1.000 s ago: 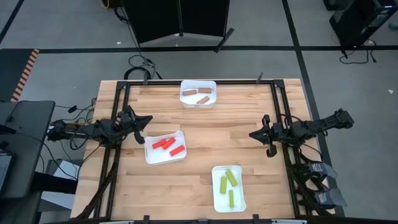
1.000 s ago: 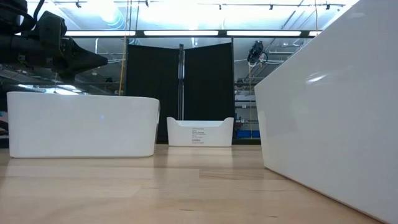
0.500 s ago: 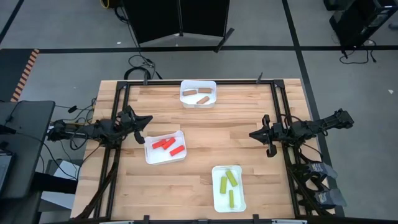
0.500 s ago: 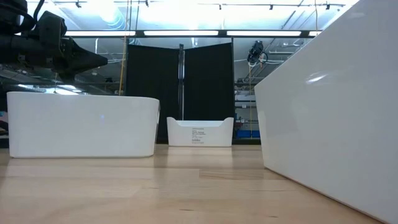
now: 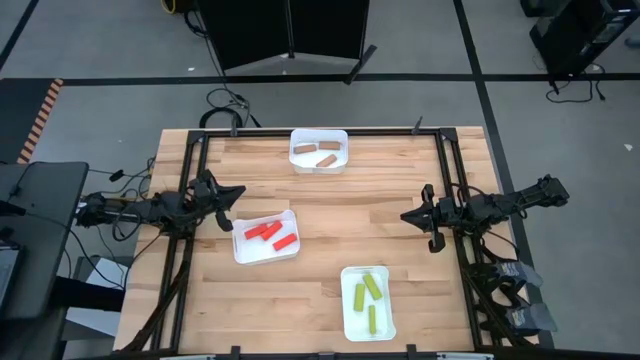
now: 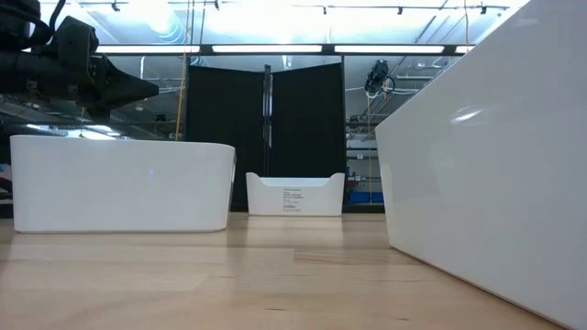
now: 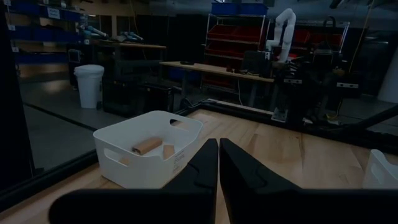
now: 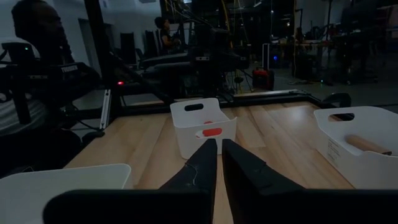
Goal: Sort blocks
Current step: Return to Home Position
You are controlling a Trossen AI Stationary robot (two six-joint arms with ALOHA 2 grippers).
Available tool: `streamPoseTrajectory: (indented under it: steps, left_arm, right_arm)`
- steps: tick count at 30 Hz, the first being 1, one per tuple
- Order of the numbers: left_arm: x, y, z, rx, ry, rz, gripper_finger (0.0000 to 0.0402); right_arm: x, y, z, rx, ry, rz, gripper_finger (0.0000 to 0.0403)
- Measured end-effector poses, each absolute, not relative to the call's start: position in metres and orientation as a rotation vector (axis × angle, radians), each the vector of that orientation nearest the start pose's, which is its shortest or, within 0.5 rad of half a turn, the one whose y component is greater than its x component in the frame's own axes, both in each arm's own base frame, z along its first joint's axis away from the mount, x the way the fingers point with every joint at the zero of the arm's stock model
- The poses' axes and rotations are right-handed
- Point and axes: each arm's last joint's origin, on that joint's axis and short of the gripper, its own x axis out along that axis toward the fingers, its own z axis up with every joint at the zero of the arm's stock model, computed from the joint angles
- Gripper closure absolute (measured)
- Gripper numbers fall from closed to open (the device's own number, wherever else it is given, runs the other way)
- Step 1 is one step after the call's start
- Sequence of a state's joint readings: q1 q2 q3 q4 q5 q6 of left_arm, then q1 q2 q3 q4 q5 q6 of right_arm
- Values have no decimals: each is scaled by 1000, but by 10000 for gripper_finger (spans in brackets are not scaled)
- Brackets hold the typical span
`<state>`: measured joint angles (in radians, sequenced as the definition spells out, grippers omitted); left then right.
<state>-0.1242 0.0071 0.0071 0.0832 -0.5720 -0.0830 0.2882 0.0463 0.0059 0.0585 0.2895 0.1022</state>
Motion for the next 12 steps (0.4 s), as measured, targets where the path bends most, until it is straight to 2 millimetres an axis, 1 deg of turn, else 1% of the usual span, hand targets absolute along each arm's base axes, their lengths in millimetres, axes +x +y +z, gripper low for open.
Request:
streamPoseTrajectory:
  steps: [12]
  left_arm:
    - [94, 4, 173, -111, -98, 444, 377]
  right_arm:
    - [97, 20, 167, 107, -17, -1, 364]
